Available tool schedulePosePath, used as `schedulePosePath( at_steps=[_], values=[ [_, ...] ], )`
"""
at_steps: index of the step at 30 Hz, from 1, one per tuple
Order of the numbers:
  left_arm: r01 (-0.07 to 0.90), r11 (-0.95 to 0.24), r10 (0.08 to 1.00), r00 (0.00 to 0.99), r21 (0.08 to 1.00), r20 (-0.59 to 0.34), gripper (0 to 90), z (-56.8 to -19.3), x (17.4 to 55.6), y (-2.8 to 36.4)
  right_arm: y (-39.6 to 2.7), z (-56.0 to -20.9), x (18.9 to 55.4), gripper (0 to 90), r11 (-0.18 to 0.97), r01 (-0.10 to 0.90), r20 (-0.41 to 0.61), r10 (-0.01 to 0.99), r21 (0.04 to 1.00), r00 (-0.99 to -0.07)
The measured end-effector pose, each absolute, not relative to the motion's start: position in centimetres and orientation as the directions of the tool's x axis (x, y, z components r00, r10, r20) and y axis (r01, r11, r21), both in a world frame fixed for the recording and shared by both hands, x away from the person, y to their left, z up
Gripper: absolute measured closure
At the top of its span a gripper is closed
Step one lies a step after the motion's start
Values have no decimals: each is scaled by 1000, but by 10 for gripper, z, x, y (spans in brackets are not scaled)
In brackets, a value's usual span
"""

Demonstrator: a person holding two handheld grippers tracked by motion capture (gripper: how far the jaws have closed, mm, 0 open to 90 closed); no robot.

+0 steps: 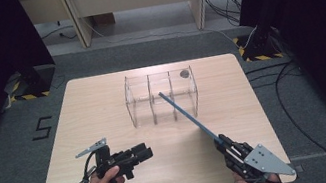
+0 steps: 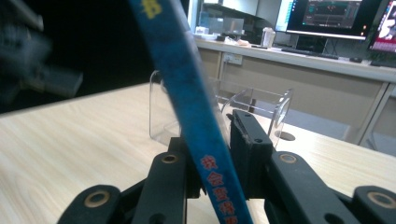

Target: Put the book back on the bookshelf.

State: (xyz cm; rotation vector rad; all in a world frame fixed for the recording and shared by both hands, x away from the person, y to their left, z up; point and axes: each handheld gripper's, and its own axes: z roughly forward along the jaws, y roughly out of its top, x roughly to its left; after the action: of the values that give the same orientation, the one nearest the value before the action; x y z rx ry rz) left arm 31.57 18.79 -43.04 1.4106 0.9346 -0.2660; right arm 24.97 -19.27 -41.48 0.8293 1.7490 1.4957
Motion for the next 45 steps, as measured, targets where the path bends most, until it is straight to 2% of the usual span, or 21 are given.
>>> schedulePosePath(
  at_steps=[7,15,16,18,21,25,26,29,30,34,45],
  values=[
    [696,167,399,600,698,-693,388,-451,326,189,-216,-415,264,775,1,67,39,809,998,-587],
    [720,151,423,572,677,-703,384,-465,333,191,-236,-418,281,793,-31,71,68,794,997,-604],
    [721,146,423,573,677,-702,385,-466,333,191,-240,-420,285,794,-73,99,118,793,992,-598],
    [723,137,426,574,677,-699,385,-467,333,190,-242,-421,286,800,-48,86,90,800,995,-593],
    [728,128,433,571,674,-698,385,-471,334,189,-244,-420,289,795,-74,98,117,800,992,-588],
    [711,57,487,593,701,-641,385,-480,336,187,-245,-417,292,795,-51,66,81,801,996,-593],
    [688,3,532,614,726,-584,384,-483,337,187,-245,-418,295,791,-42,50,64,790,998,-610],
    [674,-41,565,624,738,-539,379,-487,338,187,-246,-419,297,790,-40,34,53,784,999,-619],
    [657,-99,595,641,747,-485,372,-490,339,187,-246,-420,300,793,-44,20,47,779,999,-625],
    [641,-185,624,662,745,-415,367,-497,341,185,-249,-424,306,800,-93,9,77,760,996,-645],
    [655,-173,616,655,735,-438,374,-498,343,187,-249,-428,309,825,-167,-23,110,740,986,-663]
  ],
)
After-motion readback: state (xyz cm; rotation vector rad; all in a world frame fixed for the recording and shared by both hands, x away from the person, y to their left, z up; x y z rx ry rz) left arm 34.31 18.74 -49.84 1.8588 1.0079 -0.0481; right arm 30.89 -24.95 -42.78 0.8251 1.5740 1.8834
